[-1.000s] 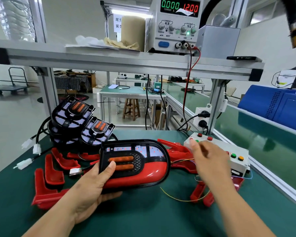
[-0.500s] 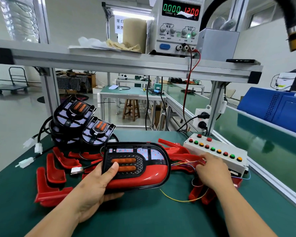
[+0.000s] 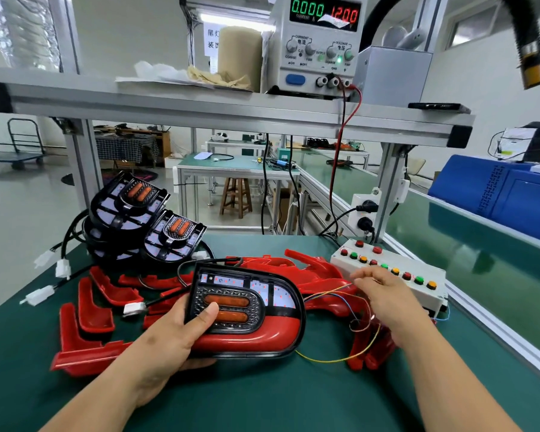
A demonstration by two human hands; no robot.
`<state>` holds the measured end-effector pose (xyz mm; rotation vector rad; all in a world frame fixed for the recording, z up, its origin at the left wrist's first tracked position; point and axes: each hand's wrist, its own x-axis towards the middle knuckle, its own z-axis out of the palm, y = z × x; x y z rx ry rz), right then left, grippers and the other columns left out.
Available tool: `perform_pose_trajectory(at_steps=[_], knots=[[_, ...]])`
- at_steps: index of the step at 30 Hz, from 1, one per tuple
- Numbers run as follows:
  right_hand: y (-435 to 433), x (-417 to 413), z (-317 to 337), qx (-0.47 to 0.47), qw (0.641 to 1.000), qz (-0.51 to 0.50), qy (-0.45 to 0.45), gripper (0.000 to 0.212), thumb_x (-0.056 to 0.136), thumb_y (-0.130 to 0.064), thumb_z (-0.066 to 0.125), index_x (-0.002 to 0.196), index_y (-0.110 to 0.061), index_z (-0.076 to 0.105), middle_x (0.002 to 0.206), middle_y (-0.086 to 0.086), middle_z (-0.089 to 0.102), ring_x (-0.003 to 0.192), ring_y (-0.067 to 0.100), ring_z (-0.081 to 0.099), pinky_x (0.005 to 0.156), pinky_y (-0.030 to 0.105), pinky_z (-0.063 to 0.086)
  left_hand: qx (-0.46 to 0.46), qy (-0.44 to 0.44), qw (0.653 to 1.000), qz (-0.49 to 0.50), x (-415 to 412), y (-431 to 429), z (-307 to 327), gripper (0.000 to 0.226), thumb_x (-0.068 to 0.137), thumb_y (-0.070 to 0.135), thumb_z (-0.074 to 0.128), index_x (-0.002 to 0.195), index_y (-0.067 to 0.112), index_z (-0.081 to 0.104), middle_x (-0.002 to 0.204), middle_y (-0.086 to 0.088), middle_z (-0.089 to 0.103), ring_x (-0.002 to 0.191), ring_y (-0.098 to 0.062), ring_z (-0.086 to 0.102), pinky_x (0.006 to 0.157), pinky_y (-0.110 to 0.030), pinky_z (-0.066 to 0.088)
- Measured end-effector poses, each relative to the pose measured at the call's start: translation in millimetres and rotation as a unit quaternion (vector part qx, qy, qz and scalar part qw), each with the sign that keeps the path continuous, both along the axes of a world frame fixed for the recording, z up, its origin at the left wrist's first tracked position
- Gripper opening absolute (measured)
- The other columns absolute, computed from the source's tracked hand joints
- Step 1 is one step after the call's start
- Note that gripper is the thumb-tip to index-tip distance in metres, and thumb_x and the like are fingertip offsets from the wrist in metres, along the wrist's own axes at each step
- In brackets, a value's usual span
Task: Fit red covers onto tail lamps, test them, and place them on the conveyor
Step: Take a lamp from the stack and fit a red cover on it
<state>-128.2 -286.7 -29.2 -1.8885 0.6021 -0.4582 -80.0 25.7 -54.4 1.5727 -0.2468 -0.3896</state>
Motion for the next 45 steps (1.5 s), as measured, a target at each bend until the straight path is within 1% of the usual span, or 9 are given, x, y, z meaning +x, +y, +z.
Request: perform_pose_trajectory(at_steps=[7,10,13,15,19,26,34,39,45], knots=[[5.5,-1.3,2.5,0.048,0.997,0.046,0.034,0.027,0.088,-0.037,0.063,0.073,-0.021,0.078,0.096,-0.002,0.075,0.105,0.023,0.062,0.104,0.046,0.040,0.045,-0.018,0.999,-0.018,-1.4,5.7,4.8,0.026,0.095,0.040,0.055,0.121,0.045,0.057,0.113,0.014,0.072,0.102,-0.009,0.070,0.085,-0.035,0.058],[5.3,-2.2,6.0,0.055,0.996,0.049,0.045,0.045,0.092,-0.043,0.052,0.067,-0.016,0.077,0.084,0.003,0.076,0.096,0.025,0.066,0.098,0.046,0.042,0.056,-0.010,0.997,-0.045,0.7,12.0,9.4,0.031,0.096,0.029,0.058,0.125,0.038,0.058,0.118,0.005,0.072,0.110,-0.016,0.068,0.100,-0.044,0.050],[1.6,0.6,6.1,0.071,0.996,0.034,0.040,0.040,0.097,-0.029,0.042,0.080,-0.012,0.074,0.069,0.005,0.074,0.070,0.019,0.070,0.069,0.024,0.050,0.082,-0.001,0.996,-0.044,3.9,18.0,12.1,0.031,0.095,0.030,0.060,0.122,0.044,0.056,0.113,0.008,0.073,0.102,-0.017,0.071,0.092,-0.049,0.055],[1.5,-0.1,2.1,-0.026,0.997,0.029,0.061,0.032,0.101,-0.024,0.041,0.092,-0.014,0.070,0.060,0.002,0.071,0.054,0.012,0.067,0.052,0.018,0.048,0.120,-0.020,0.992,-0.043,6.1,22.1,12.9,0.030,0.095,0.036,0.060,0.119,0.053,0.055,0.111,0.015,0.073,0.101,-0.014,0.071,0.084,-0.045,0.058],[0.5,2.7,-7.9,-0.346,0.922,0.050,0.167,0.025,0.092,-0.024,0.051,0.105,-0.033,0.071,0.101,-0.007,0.070,0.094,0.017,0.064,0.085,0.035,0.052,0.150,-0.016,0.987,-0.054,6.4,26.0,15.2,0.027,0.094,0.042,0.058,0.113,0.062,0.054,0.110,0.018,0.073,0.082,-0.003,0.071,0.053,-0.020,0.048],[5.1,6.0,-15.8,-0.364,0.887,0.092,0.271,0.040,0.090,-0.032,0.043,0.124,-0.050,0.056,0.131,-0.012,0.056,0.128,0.021,0.030,0.104,0.044,0.023,0.136,0.006,0.989,-0.064,9.7,26.3,14.4,0.036,0.076,0.052,0.064,0.109,0.062,0.057,0.113,0.012,0.073,0.097,-0.014,0.072,0.066,-0.030,0.055],[3.7,6.7,-6.9,-0.141,0.989,0.038,-0.004,0.032,0.089,-0.008,0.058,0.119,-0.012,0.068,0.130,-0.003,0.056,0.112,0.011,0.052,0.101,0.026,0.037,0.144,-0.001,0.988,-0.053,7.3,26.4,14.4,0.031,0.092,0.040,0.060,0.117,0.057,0.056,0.110,0.014,0.073,0.094,-0.011,0.073,0.056,-0.022,0.050],[2.1,7.8,-5.5,-0.127,0.980,-0.040,-0.145,0.029,0.092,-0.001,0.058,0.118,-0.004,0.067,0.122,0.001,0.056,0.084,-0.022,0.052,0.073,-0.008,0.031,0.158,-0.029,0.986,-0.034,6.8,25.8,14.2,0.032,0.092,0.043,0.060,0.121,0.055,0.053,0.103,0.017,0.074,0.083,-0.006,0.072,0.054,-0.021,0.049],[2.5,2.4,1.9,-0.097,0.968,-0.059,-0.224,0.024,0.090,-0.010,0.066,0.110,-0.022,0.070,0.101,-0.001,0.066,0.082,-0.004,0.060,0.070,-0.002,0.039,0.158,-0.025,0.986,-0.039,4.7,24.7,18.0,0.031,0.092,0.045,0.060,0.120,0.056,0.054,0.107,0.018,0.073,0.096,-0.009,0.071,0.062,-0.025,0.052]])
